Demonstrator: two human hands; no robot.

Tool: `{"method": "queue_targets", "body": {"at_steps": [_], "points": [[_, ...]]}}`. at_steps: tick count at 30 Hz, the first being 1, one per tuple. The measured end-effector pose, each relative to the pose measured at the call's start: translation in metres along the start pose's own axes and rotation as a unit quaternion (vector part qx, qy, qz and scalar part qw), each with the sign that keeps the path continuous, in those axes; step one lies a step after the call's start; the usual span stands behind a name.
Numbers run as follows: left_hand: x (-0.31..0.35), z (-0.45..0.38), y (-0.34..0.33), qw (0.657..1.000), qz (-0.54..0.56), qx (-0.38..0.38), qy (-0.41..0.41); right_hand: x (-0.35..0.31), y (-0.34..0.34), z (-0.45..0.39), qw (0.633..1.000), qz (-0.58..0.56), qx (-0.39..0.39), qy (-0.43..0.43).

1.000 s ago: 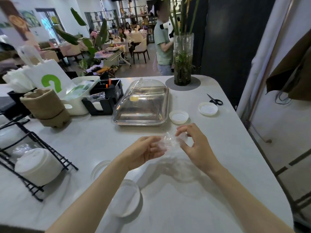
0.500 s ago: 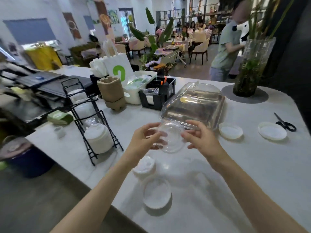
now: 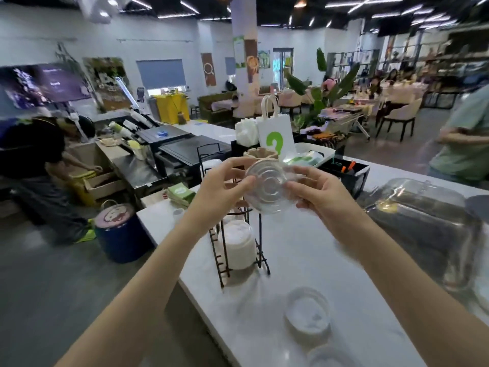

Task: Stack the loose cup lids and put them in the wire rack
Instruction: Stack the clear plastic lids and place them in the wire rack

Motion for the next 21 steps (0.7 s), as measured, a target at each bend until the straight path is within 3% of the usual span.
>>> {"method": "queue_targets", "body": {"at_steps": [8,21], "points": [[-0.066,-0.033,0.092,0.998,0.033,0.055,-0.001,0.010,-0.051,-0.101,0.999,0.042,-0.029,0.009],[-0.151,-0.119,0.184,0.993,-0.019,0.110,-0.026,0.033,-0.076,-0.251,0.992,0.127,-0.015,-0.016]]}}
Point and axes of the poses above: each hand's wrist, its own z-axis away from the middle knuckle, its own y-axis out of the back of the hand, x = y × z, the point moved 10 cm from there along -z, towards the middle knuckle, and after that the axes turned 8 degrees about -x, right-handed, at the moved point
